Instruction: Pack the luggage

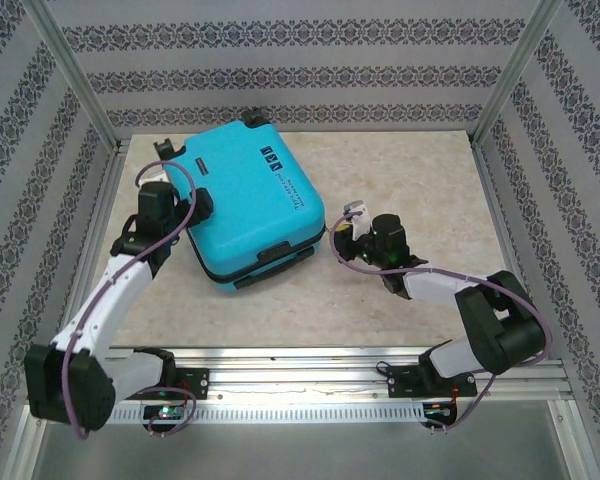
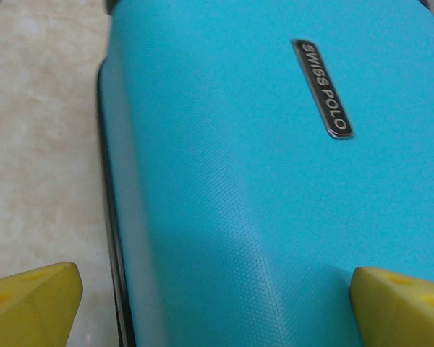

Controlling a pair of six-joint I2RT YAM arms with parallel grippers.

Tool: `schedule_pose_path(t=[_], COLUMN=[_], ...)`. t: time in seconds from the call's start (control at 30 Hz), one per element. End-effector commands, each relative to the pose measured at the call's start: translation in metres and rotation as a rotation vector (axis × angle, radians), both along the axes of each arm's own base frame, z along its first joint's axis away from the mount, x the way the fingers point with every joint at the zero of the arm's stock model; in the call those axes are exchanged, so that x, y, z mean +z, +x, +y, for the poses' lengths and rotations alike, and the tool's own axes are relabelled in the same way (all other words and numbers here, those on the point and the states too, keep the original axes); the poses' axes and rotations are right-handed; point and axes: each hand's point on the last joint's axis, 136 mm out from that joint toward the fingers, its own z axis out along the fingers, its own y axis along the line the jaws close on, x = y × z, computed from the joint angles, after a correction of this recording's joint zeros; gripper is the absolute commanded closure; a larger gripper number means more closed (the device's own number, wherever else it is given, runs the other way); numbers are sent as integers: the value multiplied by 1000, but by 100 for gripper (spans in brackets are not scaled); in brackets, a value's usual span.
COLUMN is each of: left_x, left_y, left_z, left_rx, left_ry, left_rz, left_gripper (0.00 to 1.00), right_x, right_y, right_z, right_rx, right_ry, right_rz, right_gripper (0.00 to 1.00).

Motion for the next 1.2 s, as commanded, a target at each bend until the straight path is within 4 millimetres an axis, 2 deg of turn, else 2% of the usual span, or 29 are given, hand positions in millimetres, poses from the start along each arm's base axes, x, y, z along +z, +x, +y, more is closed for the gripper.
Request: schedule_pose_path(t=[0.0,0.13,0.27,0.37,0.43,0.5,0.63,0.77,0.97,1.17], left_x=[-34,-14,-9,-5,8,22,55,79,75,53], left_y=[13,45,72,81,79,72,50,36,37,49], left_z=[33,33,34,34,24,12,-30,-87,-172,-236], left_rx=[45,-74,-201,-246,-263,-260,-271,-341,-481,-550], left_ry=[106,101,164,175,148,195,393,451,506,586], left_rz=[103,51,68,105,95,102,117,85,99,144], left_gripper=[5,5,8,13,14,13,6,3,4,5], right_x=[43,47,49,52,53,52,53,51,52,50], right_y=[-3,-12,-14,-13,-11,-10,-10,-11,-11,-11], right_z=[9,26,37,42,43,41,39,39,34,32], right_rx=[41,124,174,185,178,166,158,158,133,120], right_ry=[76,93,106,106,102,96,80,69,63,54], right_rz=[-130,-115,-105,-101,-100,-100,-102,-97,-103,-88], right_gripper=[100,100,100,100,100,100,100,100,100,100])
